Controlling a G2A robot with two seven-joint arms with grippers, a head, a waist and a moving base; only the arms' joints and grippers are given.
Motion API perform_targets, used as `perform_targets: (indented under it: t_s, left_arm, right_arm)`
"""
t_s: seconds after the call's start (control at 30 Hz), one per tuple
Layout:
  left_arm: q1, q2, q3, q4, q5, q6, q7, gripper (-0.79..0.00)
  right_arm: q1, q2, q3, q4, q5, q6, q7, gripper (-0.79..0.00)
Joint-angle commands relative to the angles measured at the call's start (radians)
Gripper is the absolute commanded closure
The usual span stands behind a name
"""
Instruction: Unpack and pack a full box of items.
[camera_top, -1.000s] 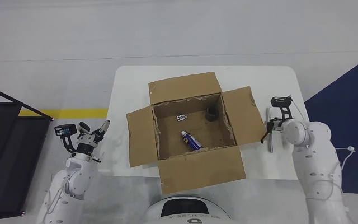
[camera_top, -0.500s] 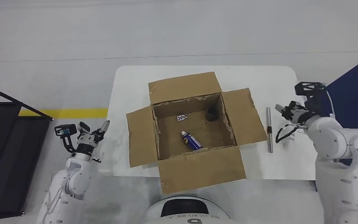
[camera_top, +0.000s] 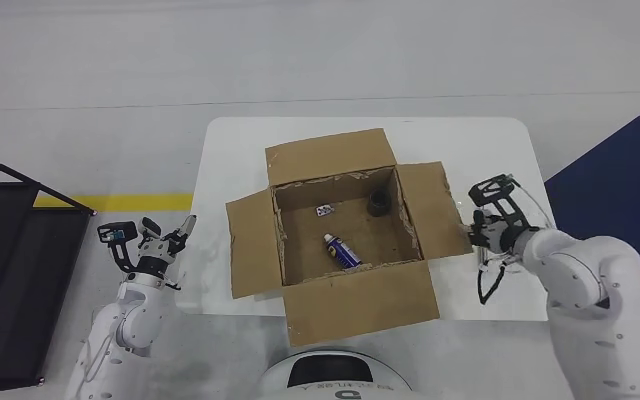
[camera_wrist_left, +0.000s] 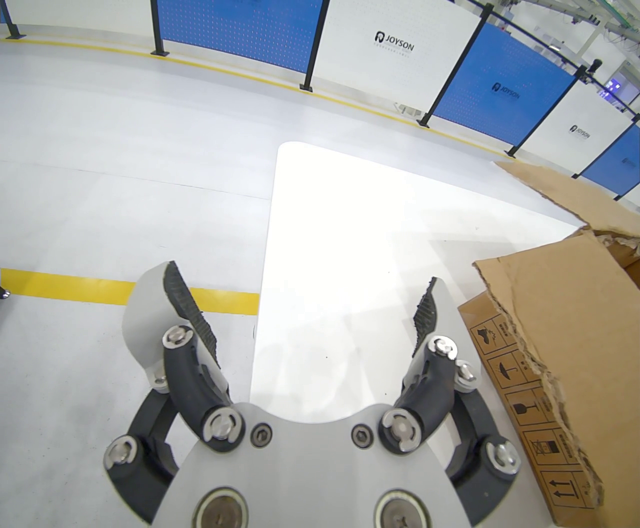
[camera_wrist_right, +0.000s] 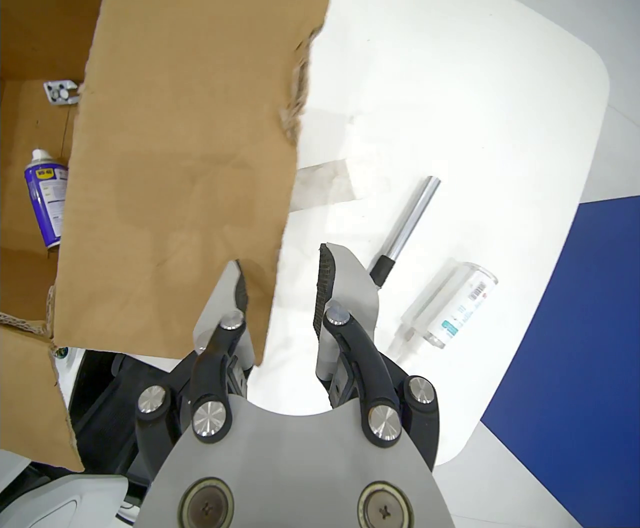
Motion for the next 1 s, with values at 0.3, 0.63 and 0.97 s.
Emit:
perform_targets:
  t_s: [0.3, 0.63, 0.97]
  left_arm:
    - [0.000, 0.000, 0.000, 0.000, 0.000, 0.000, 0.000, -0.785]
    - [0.000, 0.000, 0.000, 0.000, 0.000, 0.000, 0.000, -0.785]
    - [0.000, 0.000, 0.000, 0.000, 0.000, 0.000, 0.000, -0.785]
  right_arm:
    - [0.020, 0.006, -0.131, -0.020, -0.015, -0.021, 0.043, -0.123]
    - [0.069, 0.003, -0.315, -0.071, -0.048, 0.020, 0.068, -0.037]
    - [0.115, -0.004, -0.425, -0.087, -0.073, 0.101, 0.036, -0.188]
